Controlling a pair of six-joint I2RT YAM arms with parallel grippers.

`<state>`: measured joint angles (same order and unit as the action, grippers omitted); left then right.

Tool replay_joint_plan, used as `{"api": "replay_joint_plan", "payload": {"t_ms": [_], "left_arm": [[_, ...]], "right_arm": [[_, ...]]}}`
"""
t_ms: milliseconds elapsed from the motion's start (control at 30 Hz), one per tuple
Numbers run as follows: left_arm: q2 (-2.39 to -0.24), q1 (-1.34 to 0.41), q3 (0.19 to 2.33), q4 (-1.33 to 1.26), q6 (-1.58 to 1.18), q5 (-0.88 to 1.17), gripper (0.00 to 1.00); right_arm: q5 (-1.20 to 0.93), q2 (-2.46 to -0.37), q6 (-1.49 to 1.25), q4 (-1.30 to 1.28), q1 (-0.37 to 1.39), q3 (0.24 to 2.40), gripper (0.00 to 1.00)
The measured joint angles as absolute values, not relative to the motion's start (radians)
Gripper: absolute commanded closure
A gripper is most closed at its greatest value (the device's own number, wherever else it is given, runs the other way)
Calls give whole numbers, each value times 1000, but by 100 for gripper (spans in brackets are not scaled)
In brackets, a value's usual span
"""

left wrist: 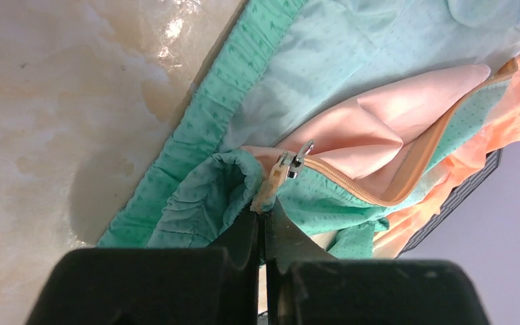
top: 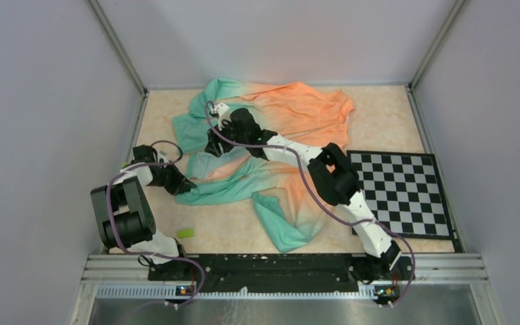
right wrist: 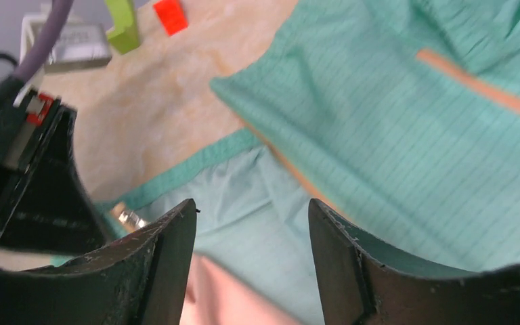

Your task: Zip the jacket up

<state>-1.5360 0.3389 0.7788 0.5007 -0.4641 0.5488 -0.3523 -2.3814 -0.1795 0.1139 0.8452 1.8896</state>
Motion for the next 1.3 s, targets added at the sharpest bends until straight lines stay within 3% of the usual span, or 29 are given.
{"api": "replay_joint_plan", "payload": {"t_ms": [300, 1033, 1167, 1300], "left_arm": [[-1547, 339, 758, 451, -424, 595, 100], [-1548, 339, 738, 409, -416, 640, 100], [-1548, 339, 736, 407, -416, 640, 100], [-1548, 339, 736, 403, -416, 640, 100]], "right_arm": [[-228, -2593, 76, -104, 857, 2256, 34], [-170, -2696, 199, -89, 857, 2346, 37], [-170, -2722, 201, -78, 859, 2360, 45], [-170, -2733, 208, -77, 864, 2366, 62]]}}
